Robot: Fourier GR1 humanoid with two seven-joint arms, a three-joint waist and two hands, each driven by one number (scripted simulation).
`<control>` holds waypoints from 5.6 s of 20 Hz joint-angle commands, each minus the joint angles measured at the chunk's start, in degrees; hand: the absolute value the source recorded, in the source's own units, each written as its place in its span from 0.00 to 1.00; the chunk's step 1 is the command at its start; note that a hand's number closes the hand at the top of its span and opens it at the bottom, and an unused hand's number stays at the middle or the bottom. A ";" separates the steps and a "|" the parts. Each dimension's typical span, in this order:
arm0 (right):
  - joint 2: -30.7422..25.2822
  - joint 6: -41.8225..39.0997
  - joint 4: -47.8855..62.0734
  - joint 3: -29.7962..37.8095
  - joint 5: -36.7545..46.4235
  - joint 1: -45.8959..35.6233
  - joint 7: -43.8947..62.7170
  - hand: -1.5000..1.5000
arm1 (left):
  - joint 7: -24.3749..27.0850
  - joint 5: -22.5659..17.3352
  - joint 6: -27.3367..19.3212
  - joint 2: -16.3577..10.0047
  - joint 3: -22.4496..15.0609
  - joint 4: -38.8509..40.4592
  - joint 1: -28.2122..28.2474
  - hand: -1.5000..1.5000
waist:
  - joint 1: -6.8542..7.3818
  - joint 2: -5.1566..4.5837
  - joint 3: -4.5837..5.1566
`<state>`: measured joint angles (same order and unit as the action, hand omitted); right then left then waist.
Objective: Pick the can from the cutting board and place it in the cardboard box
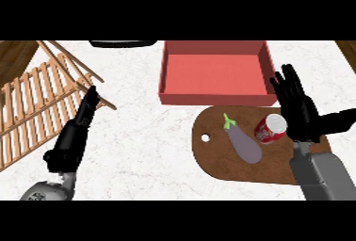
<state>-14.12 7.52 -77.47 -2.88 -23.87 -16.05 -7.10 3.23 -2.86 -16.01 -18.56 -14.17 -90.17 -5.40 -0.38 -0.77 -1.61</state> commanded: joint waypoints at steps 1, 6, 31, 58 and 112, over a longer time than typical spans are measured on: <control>-2.49 4.46 -7.88 -0.61 3.38 2.43 3.41 0.00 | -1.90 0.72 1.97 -2.11 0.00 -2.07 -0.09 0.50 | -0.37 1.15 1.66; -23.10 8.85 -15.22 9.14 12.67 -3.52 6.58 0.00 | 1.31 2.96 5.64 -7.97 0.63 -0.62 -2.19 0.50 | -5.35 2.88 2.24; -51.89 -20.84 -49.32 -11.71 31.07 6.79 53.60 0.00 | 2.63 0.13 15.51 -5.73 0.51 2.92 -7.81 0.50 | 1.89 0.43 1.84; -24.47 -30.06 -27.20 -33.98 41.07 -18.28 78.94 0.00 | 3.36 0.87 19.91 -4.97 5.93 5.82 -8.60 0.50 | 0.75 0.79 1.68; -4.28 -23.88 -13.93 -36.45 77.18 -10.36 27.40 1.00 | 0.30 7.84 27.79 2.47 11.48 1.02 -7.55 0.50 | 3.60 0.18 1.51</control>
<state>-23.62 -17.44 -88.49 -31.82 54.70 -24.21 29.14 3.65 5.34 10.78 -16.25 -2.06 -89.53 -11.87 1.12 -0.11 0.08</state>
